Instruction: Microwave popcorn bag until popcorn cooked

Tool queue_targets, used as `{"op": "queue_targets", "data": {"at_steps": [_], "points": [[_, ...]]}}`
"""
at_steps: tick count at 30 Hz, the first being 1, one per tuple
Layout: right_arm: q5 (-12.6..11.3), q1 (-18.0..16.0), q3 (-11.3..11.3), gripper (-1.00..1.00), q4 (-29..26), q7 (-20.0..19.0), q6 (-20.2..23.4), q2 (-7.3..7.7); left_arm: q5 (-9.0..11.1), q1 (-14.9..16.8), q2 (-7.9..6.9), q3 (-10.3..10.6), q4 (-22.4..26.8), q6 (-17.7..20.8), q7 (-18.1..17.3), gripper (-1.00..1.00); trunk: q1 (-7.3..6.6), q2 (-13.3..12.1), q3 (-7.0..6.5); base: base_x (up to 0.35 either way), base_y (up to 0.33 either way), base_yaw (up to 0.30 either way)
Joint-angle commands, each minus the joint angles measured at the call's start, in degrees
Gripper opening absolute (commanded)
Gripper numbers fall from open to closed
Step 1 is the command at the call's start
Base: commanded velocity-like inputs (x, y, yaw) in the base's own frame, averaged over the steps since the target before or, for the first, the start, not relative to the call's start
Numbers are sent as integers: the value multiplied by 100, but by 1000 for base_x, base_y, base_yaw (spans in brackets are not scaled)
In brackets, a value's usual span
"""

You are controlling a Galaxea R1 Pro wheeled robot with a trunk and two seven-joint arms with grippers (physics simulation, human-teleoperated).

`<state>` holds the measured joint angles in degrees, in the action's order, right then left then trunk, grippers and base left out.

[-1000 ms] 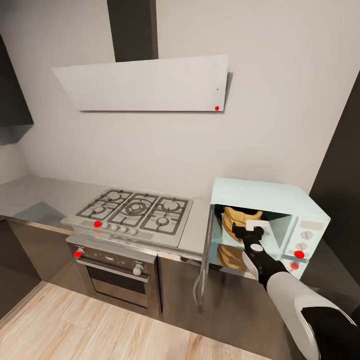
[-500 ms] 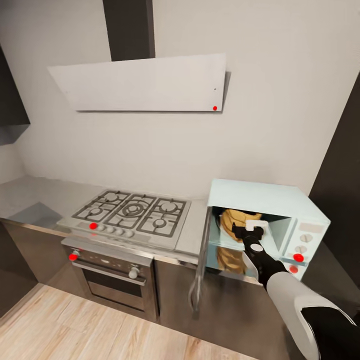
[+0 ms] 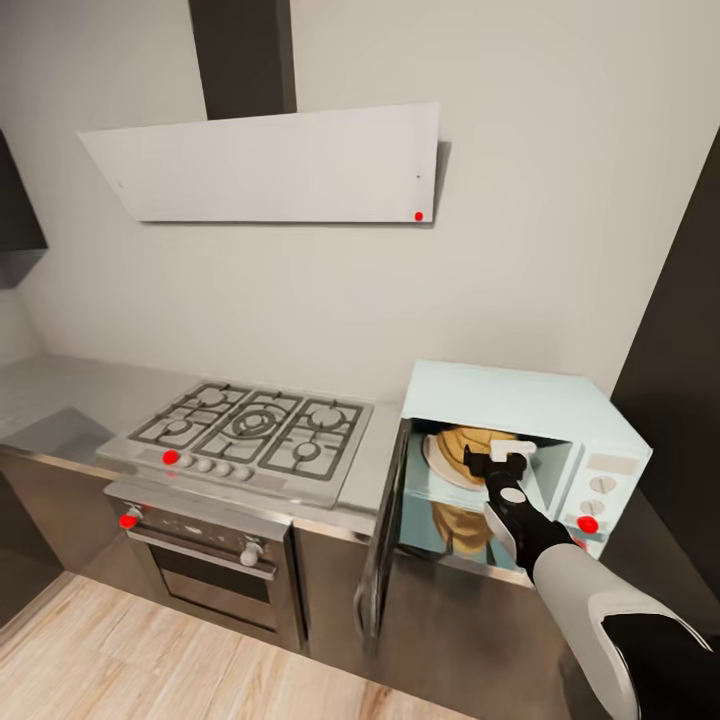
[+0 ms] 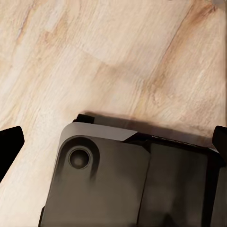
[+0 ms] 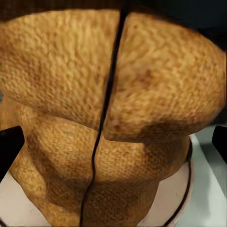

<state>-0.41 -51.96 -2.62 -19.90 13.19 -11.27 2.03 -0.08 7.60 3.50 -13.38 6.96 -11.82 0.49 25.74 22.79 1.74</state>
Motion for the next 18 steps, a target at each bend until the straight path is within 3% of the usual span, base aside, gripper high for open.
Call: {"op": "queue_targets", "data": {"at_steps": [1,18], "points": [[-3,-7,-19,100,4,34,-16,1,-1,5,2,-15,-4,-19,6,100,5,13,13,49,-51,0],[-3,2,-25,100,2,34,-16,-1,-1,5,2,-15,-1,-15,4,100,5,13,13,3,-3,0]]}}
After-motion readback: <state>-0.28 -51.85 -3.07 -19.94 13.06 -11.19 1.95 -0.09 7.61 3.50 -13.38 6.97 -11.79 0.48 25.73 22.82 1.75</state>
